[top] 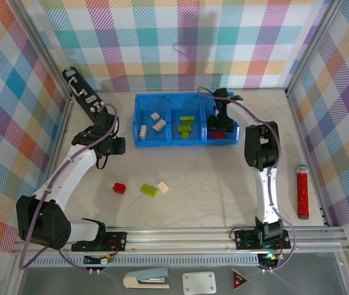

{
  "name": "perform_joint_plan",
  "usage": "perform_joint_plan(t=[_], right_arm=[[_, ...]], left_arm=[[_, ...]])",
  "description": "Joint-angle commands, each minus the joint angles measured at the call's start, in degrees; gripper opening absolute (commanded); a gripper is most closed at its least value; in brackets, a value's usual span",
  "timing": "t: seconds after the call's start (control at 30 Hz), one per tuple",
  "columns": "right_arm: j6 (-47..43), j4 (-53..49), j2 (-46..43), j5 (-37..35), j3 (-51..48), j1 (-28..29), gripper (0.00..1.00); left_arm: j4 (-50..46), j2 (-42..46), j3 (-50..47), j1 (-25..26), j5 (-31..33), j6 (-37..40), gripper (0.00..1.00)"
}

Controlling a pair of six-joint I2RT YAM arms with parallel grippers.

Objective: Sort the legos into containers by color
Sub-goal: Place the lego in the container.

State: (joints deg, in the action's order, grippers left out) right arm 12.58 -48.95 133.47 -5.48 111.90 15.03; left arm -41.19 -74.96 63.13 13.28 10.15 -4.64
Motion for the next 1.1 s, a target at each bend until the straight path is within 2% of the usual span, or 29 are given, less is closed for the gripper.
perform_joint_plan(t=[0.0, 0.47, 0.87, 1.07], right_arm=[[-0.3, -0.1, 1.3, 1.6, 1.1, -0.3, 0.63], [0.1, -2.0, -1.8, 1.9, 2.4, -0.3, 0.72], [-0.6, -4.2, -7.6, 2.2, 1.4, -0.3, 0.75], [-0.2, -4.2, -12.7, 3.2, -2.1, -0.3, 0.75]], left_arm=[[0.2, -0.2, 0.1, -0.8, 0.5, 0.4, 0.50], [0.2, 0.2, -0.1, -0.9, 0.4, 0.4, 0.50], [0.2, 1.1, -0.3, -0.8, -0.1, 0.4, 0.50], [0.2, 1.7, -0.5, -0.8, -0.2, 0.3, 0.50]])
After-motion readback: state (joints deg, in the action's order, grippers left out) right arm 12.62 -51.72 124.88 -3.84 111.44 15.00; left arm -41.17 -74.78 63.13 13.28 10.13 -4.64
